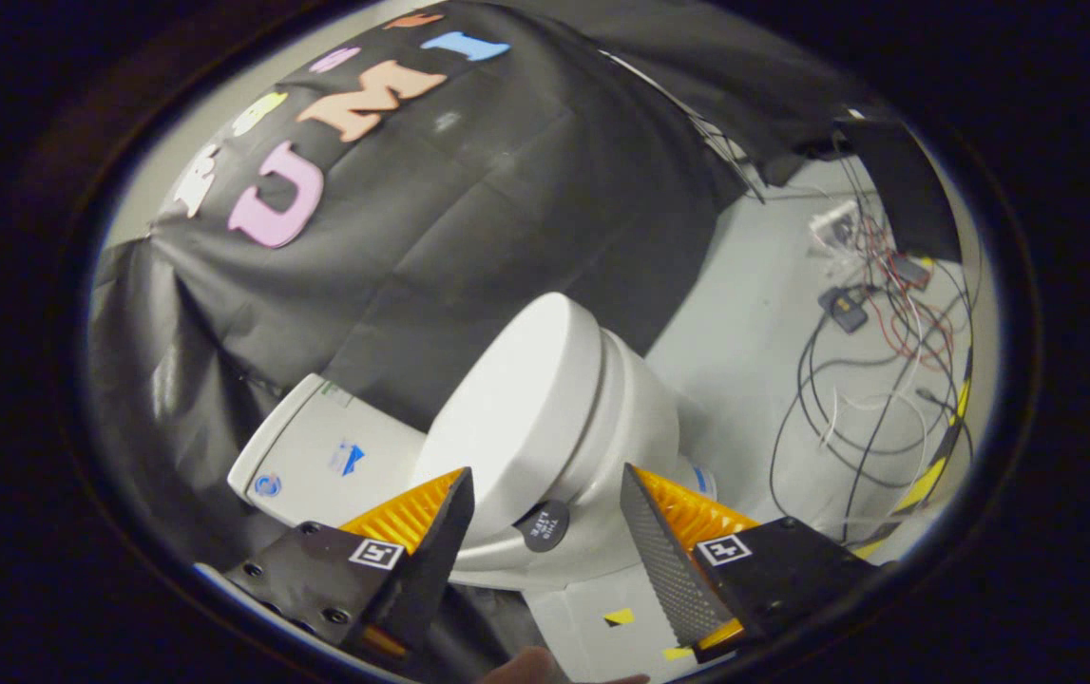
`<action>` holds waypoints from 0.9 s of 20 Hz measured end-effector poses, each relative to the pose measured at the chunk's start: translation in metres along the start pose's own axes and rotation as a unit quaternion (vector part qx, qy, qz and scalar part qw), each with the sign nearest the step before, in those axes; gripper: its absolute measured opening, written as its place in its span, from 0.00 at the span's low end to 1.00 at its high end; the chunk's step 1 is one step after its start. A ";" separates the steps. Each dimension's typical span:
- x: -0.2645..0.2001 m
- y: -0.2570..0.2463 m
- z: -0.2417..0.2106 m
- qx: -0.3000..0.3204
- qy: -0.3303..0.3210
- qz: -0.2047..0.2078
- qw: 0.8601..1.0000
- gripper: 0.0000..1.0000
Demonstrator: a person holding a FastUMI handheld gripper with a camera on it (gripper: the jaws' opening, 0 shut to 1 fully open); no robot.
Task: Open the toilet lid.
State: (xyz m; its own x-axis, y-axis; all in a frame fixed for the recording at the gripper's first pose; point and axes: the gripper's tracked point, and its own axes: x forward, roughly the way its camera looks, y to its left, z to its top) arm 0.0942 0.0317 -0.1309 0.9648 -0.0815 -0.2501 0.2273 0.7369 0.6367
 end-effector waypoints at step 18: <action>0.046 0.008 -0.042 0.123 0.076 0.003 0.990 0.29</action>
State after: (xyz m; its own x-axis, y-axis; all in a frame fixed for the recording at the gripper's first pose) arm 0.1343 0.0619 -0.1681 0.9390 0.0378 -0.3418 0.2659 0.5503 0.7915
